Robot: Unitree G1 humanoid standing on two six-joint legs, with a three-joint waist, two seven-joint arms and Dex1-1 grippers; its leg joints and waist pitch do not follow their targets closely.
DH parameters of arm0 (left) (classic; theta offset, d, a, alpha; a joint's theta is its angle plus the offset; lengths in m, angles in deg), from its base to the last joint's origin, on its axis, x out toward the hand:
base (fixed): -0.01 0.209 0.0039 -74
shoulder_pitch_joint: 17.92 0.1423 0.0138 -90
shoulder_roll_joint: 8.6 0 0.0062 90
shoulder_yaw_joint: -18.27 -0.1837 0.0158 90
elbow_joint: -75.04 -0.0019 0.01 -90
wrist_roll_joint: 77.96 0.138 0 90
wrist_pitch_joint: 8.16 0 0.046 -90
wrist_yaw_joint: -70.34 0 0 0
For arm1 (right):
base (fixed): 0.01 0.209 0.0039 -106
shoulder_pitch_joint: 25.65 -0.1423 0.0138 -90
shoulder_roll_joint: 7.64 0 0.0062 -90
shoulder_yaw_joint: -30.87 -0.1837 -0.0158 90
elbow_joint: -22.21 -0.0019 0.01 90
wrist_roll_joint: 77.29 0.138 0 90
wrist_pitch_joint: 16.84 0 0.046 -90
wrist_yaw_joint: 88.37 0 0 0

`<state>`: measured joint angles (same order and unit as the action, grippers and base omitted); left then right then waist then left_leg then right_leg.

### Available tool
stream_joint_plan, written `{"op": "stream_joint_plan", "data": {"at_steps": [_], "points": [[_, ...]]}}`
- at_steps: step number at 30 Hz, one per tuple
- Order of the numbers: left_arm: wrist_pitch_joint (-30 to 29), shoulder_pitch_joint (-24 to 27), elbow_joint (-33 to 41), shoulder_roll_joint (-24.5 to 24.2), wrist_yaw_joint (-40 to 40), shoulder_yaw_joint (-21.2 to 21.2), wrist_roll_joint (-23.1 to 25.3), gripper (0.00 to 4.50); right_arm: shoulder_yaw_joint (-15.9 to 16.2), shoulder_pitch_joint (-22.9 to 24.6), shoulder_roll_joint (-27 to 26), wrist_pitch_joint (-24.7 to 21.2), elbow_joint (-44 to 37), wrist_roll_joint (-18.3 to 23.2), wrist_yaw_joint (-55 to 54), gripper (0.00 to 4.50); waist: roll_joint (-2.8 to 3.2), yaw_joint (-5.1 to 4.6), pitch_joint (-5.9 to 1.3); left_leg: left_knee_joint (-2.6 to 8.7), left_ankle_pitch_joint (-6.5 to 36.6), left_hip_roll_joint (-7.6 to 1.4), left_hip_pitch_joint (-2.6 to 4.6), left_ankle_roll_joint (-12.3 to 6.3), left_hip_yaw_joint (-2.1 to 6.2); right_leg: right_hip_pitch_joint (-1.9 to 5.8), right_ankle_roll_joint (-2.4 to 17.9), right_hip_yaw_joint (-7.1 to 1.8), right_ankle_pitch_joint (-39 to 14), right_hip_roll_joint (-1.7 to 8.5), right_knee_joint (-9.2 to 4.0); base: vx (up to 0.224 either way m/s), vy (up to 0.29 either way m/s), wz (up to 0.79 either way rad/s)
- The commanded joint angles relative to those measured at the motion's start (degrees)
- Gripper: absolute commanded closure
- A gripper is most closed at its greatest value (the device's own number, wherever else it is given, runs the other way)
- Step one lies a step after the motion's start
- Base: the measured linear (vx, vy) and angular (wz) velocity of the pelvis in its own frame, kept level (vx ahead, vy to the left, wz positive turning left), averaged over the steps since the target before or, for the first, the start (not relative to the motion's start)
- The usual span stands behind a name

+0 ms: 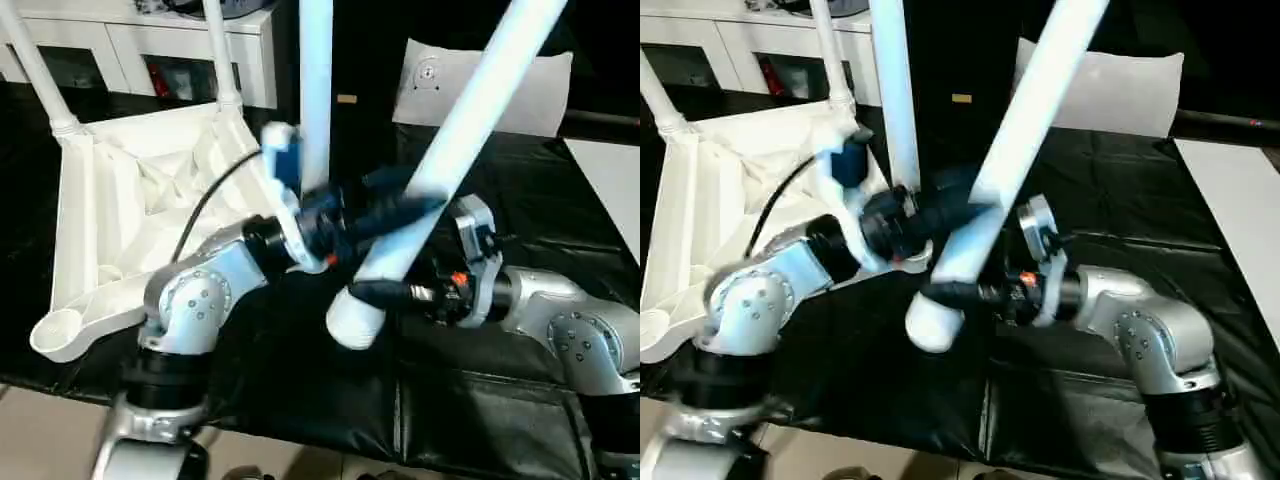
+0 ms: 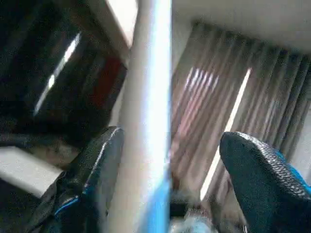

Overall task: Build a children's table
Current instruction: Pick table leg

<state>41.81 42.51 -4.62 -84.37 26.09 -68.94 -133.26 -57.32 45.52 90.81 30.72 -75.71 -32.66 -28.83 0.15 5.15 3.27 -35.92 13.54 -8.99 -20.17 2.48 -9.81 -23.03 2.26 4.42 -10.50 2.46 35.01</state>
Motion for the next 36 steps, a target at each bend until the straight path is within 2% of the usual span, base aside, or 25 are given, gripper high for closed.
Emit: {"op": "stream_joint_plan", "data": {"at_steps": [1,3,4,5,6,8,11,13,15,19,20,21,23,24,26,28,29,30,31,32,33,34,35,36], "points": [[1.3,0.6,1.5,0.4,1.6,1.3,-1.1,0.63,-1.5,0.4,-0.7,1.0,-1.3,0.8,-1.6,2.6,-1.24,0.18,-3.94,3.53,-1.4,-3.49,-0.68,-4.82,1.24,3.68,5.8,-3.34,-18.8,5.57,-5.04,0.0,0.0,0.0],[2.2,1.5,2.4,1.2,3.4,2.6,-1.6,0.41,-2.4,1.2,-2.2,2.2,-1.9,0.9,-3.2,2.6,-1.28,0.02,-3.88,3.55,-1.2,-3.35,-0.71,-4.79,1.2,3.66,4.8,-3.28,-19.8,5.46,-5.24,0.0,0.0,0.0],[3.5,3.0,3.7,1.6,5.8,4.0,-0.5,0.41,-3.8,2.8,-4.1,3.6,-3.1,1.0,-5.7,2.6,-1.35,-0.09,-3.83,3.57,-0.9,-3.38,-0.7,-4.57,1.2,3.56,4.3,-3.26,-20.5,5.43,-5.37,0.0,0.0,0.0],[3.9,3.5,4.1,1.6,6.5,4.3,0.0,0.29,-4.1,3.4,-4.6,4.0,-3.6,1.0,-6.5,2.6,-1.27,0.01,-3.91,3.64,-0.8,-3.61,-0.64,-4.28,1.29,3.61,4.0,-3.33,-20.3,5.63,-5.23,0.0,0.0,0.0],[4.0,4.4,4.9,1.2,6.9,4.3,1.1,0.18,-4.4,4.2,-5.0,4.6,-4.3,0.6,-7.6,2.6,-1.3,-0.09,-3.86,3.71,-0.6,-3.47,-0.58,-4.27,1.26,3.53,3.5,-3.25,-20.8,5.47,-5.36,0.0,0.0,0.0],[5.1,7.3,7.2,-0.1,9.1,3.8,5.8,0.1,-4.6,6.6,-5.8,7.1,-6.7,-2.1,-11.1,2.6,-1.25,-0.1,-3.87,3.88,-1.3,-3.92,-0.55,-4.05,1.51,3.34,2.8,-3.33,-19.5,5.45,-5.18,0.0,0.0,0.0],[6.3,10.9,9.6,-2.3,12.2,3.0,11.0,0.0,-4.9,8.7,-6.8,8.7,-8.8,-4.8,-14.9,2.6,-1.19,-0.4,-3.6,4.03,0.3,-3.68,-0.46,-3.4,1.39,3.19,1.9,-3.33,-20.7,5.4,-5.46,0.0,0.0,0.0],[6.7,14.5,11.8,-5.6,15.4,1.2,17.4,0.0,-4.1,10.5,-7.2,10.4,-10.7,-8.8,-18.3,2.6,-0.94,-0.39,-3.44,4.26,2.2,-3.55,-0.27,-2.59,1.46,3.01,0.5,-3.3,-23.7,5.32,-5.82,0.0,0.0,0.0],[7.5,18.3,13.8,-8.2,19.3,0.6,22.9,0.0,-2.3,12.6,-7.9,12.2,-12.1,-14.3,-22.9,2.6,-0.97,-0.54,-3.37,4.41,2.9,-3.81,-0.34,-1.44,1.65,2.93,-0.5,-3.36,-24.1,5.35,-5.72,0.0,0.0,0.0],[11.7,24.2,14.1,-9.2,24.9,3.4,30.4,0.0,0.4,15.3,-8.7,11.7,-12.1,-21.9,-32.8,2.6,-1.07,-1.36,-3.03,4.57,5.3,-3.29,-0.24,-0.63,1.58,2.65,-2.0,-3.13,-28.3,5.02,-6.66,0.0,0.0,0.0],[13.0,25.5,13.2,-9.3,27.1,4.2,33.1,0.0,0.7,16.0,-9.3,11.2,-11.7,-23.1,-35.4,2.6,-1.03,-1.49,-3.04,4.54,5.8,-3.24,-0.18,-0.58,1.57,2.61,-2.1,-3.1,-28.7,5.06,-6.71,0.0,0.0,0.0],[13.3,25.7,13.0,-9.4,27.5,4.3,33.7,0.0,0.7,16.2,-9.5,11.2,-11.6,-23.4,-36.0,2.6,-0.93,-1.71,-2.94,4.53,6.9,-3.17,-0.02,-0.65,1.54,2.32,-2.4,-3.13,-29.3,4.98,-6.97,0.0,0.0,0.0],[14.7,27.0,12.2,-10.0,29.4,4.4,36.5,0.0,0.8,17.0,-10.5,11.2,-11.2,-24.7,-38.6,2.6,-1.04,-2.02,-2.85,4.68,8.4,-3.11,-0.08,-0.75,1.74,2.34,-2.8,-3.07,-30.4,5.06,-7.0,0.0,0.0,0.0],[16.1,28.3,10.6,-12.1,30.7,2.3,40.1,0.0,0.7,17.9,-13.7,12.6,-11.2,-27.0,-42.5,2.6,-1.05,-2.15,-2.87,4.83,9.2,-3.25,-0.08,-0.83,1.92,2.22,-2.9,-3.01,-30.7,5.06,-7.09,0.0,0.0,0.0],[15.8,27.8,10.4,-11.7,32.3,1.9,40.7,0.0,0.8,17.8,-16.3,11.6,-11.7,-28.2,-46.4,2.6,-0.88,-2.52,-2.86,5.08,9.7,-3.29,-0.23,-0.4,2.09,2.2,-2.5,-3.14,-29.8,5.18,-6.78,0.0,0.0,0.0],[15.6,27.4,10.4,-11.6,32.9,1.6,41.1,0.0,1.0,17.7,-16.9,12.3,-11.7,-29.3,-47.6,2.6,-0.71,-2.59,-3.09,5.08,10.0,-3.65,0.15,-0.06,2.24,2.18,-1.3,-3.31,-27.5,5.41,-6.56,0.0,0.0,0.0],[15.8,27.0,10.3,-11.4,32.9,1.3,41.5,0.0,1.4,17.7,-17.5,13.9,-11.6,-30.5,-48.6,2.6,-0.45,-2.5,-3.23,5.2,8.9,-3.87,-0.02,-0.27,2.3,2.44,0.3,-3.59,-23.4,5.6,-5.97,0.0,0.0,0.0],[15.6,26.4,10.2,-10.3,33.4,1.9,41.1,0.0,1.1,17.5,-18.5,13.9,-11.5,-29.9,-49.5,2.6,-0.25,-2.46,-3.21,5.03,8.3,-3.57,-0.16,-1.01,1.81,2.44,2.4,-4.1,-20.8,6.1,-5.73,0.0,0.0,0.0],[15.5,26.1,10.0,-9.6,33.8,2.2,41.1,0.0,1.1,17.2,-18.7,14.5,-11.3,-29.9,-49.7,2.6,-0.39,-2.16,-3.23,4.78,7.7,-3.28,-0.54,-2.51,1.68,3.06,4.7,-4.8,-20.6,7.23,-5.57,0.0,0.0,0.0],[15.7,25.8,9.7,-9.2,34.1,2.3,41.3,0.0,1.2,17.0,-18.8,15.0,-11.2,-30.1,-50.0,2.6,-0.56,-2.0,-3.12,4.53,7.3,-3.2,-0.9,-3.37,1.62,3.39,5.6,-5.27,-21.8,8.03,-5.85,0.0,0.0,0.0],[16.1,25.7,9.4,-9.2,34.2,2.1,41.7,0.0,1.5,16.9,-18.5,15.3,-11.1,-29.8,-49.0,2.6,-0.69,-1.18,-3.31,3.15,5.5,-3.12,-0.93,-5.11,1.73,3.9,7.6,-6.68,-23.0,10.2,-6.59,0.0,0.0,0.0],[16.5,25.6,9.2,-9.3,34.2,1.9,41.9,0.0,1.7,16.8,-18.3,15.4,-11.0,-29.6,-48.2,2.6,-0.89,-0.78,-3.36,2.3,4.2,-3.18,-1.44,-6.16,2.16,4.59,8.7,-7.6,-22.9,11.68,-6.86,0.0,0.0,0.0],[16.8,25.6,8.9,-9.4,34.3,1.7,42.0,0.0,1.6,17.2,-18.4,15.2,-10.9,-29.8,-47.9,2.6,-0.68,0.15,-3.49,0.2,2.4,-3.56,-2.14,-7.4,3.29,5.31,11.1,-9.39,-22.2,14.63,-7.62,0.006,0.06,0.01],[17.0,25.3,8.6,-9.5,34.4,1.6,42.0,0.0,1.3,17.7,-18.5,15.3,-10.7,-29.7,-47.5,2.6,-0.15,0.49,-3.36,-0.26,1.4,-4.25,-2.57,-7.43,4.17,5.28,13.8,-9.34,-20.7,15.15,-7.79,0.0,0.088,0.03]]}}
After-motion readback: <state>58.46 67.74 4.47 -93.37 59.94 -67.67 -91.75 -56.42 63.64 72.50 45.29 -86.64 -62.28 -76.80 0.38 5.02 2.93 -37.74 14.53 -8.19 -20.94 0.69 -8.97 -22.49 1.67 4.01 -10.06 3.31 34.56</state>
